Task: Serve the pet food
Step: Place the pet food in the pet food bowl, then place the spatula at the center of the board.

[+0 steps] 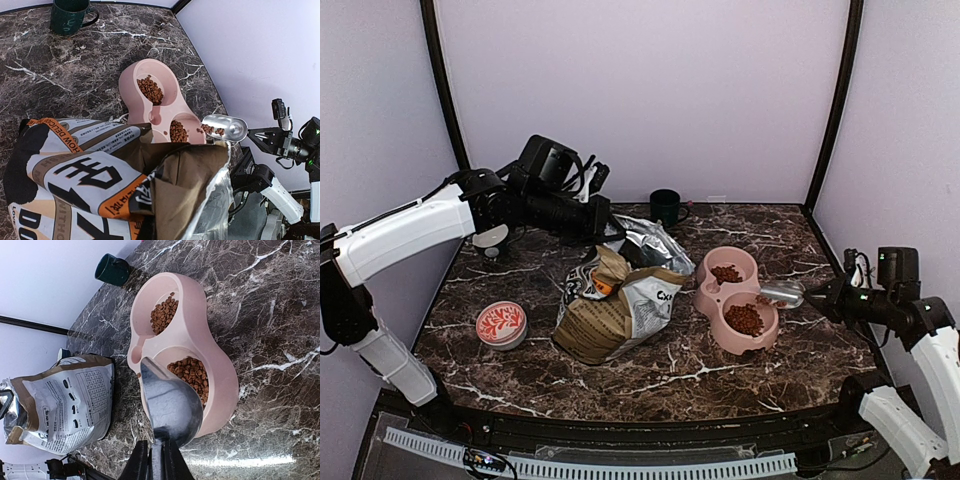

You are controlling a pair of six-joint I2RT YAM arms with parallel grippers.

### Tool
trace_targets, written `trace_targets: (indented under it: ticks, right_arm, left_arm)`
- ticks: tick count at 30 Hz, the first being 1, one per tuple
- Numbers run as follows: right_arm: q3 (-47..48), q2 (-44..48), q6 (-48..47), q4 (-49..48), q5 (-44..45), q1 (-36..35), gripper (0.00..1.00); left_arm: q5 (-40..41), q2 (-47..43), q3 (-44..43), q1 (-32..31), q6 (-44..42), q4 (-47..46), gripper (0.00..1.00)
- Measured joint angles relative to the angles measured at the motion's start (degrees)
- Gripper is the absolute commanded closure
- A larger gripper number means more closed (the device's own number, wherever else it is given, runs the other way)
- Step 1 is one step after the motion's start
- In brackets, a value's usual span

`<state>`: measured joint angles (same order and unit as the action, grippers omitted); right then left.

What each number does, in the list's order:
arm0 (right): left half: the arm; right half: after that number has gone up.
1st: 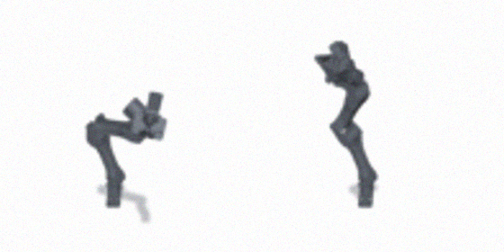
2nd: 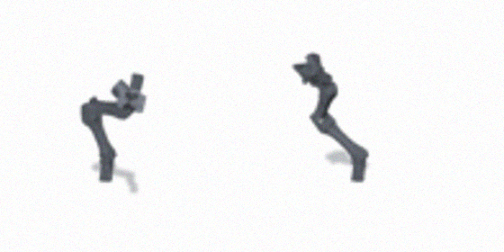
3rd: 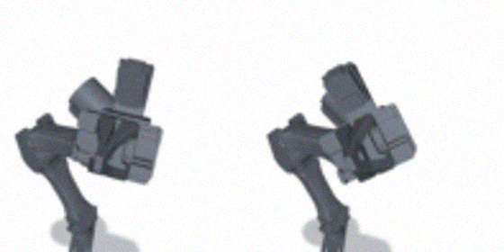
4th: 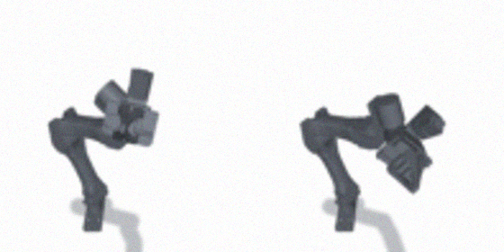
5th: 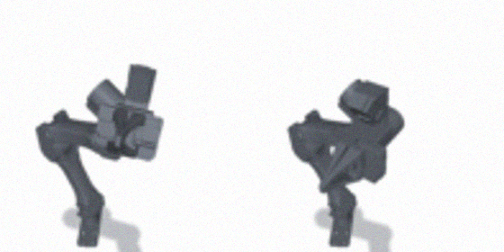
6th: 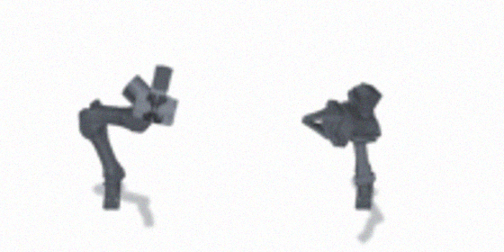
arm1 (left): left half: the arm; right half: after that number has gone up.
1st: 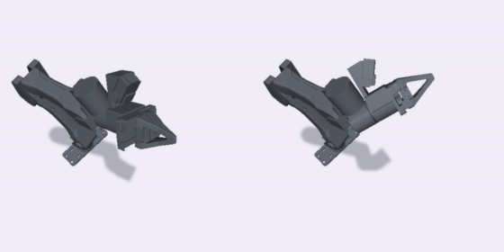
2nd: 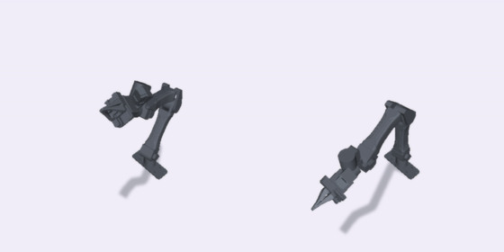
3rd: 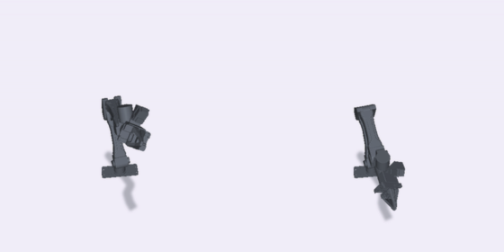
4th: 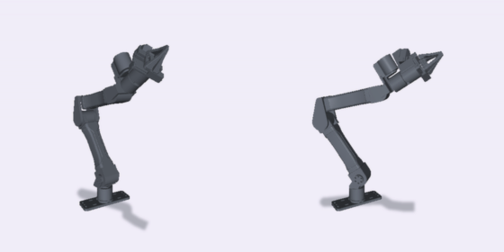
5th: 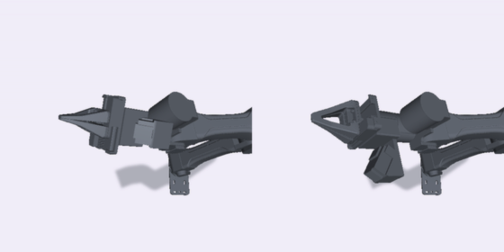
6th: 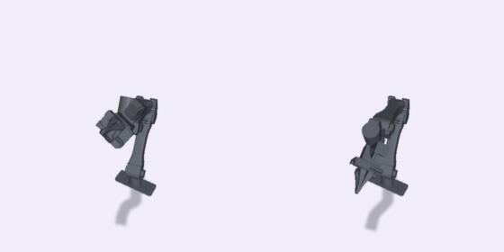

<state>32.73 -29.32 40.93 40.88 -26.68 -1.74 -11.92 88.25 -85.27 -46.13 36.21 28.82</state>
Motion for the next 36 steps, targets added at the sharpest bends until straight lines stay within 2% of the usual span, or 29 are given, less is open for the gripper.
trace_targets:
  ticks: [13,30,36]
  right_arm:
    - [0.37,-1.68,-1.92,1.81,-0.26,0.02,1.0]
    - [2.29,-8.63,-7.13,5.51,-0.92,-0.07,1.0]
    - [3.37,-11.58,-7.8,7.04,0.44,-2.71,1.0]
  left_arm:
    - [0.0,0.02,0.0,0.0,-0.02,0.0,1.0]
    - [-0.02,0.02,-0.02,0.0,-0.31,0.02,1.0]
    - [-0.02,0.15,-0.07,0.0,-0.55,0.02,1.0]
